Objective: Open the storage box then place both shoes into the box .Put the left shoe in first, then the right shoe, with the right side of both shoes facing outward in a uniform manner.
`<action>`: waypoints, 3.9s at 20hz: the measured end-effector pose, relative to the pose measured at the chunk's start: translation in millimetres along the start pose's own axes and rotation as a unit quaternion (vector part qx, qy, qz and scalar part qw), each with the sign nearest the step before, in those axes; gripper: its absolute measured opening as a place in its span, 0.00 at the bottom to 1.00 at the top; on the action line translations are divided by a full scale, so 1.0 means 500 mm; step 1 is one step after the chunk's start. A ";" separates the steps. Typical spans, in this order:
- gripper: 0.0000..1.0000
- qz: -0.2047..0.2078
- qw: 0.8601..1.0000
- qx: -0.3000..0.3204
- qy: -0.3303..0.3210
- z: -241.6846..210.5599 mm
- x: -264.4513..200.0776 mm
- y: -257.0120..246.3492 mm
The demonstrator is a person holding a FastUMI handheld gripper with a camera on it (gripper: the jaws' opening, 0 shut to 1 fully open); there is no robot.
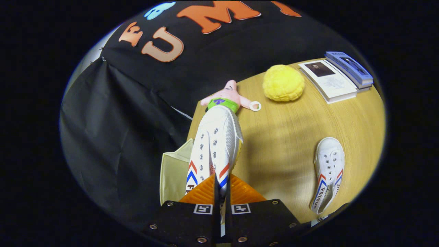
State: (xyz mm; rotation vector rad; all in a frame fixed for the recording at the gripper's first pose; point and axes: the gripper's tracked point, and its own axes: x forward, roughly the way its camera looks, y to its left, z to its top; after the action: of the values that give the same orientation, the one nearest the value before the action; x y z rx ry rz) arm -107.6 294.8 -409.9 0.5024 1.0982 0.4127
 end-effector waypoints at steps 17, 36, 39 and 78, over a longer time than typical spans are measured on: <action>0.05 0.057 0.973 -0.208 0.082 -0.130 0.205 0.310; 0.96 0.044 0.990 -0.126 -0.038 0.063 0.027 0.084; 0.96 -0.018 0.992 -0.110 -0.054 0.077 -0.005 -0.058; 0.10 -0.133 0.981 0.143 -0.004 -0.088 -0.013 -0.505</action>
State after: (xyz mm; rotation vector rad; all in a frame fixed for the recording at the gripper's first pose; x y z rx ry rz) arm -133.1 93.1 -566.2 0.6005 1.2052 0.0170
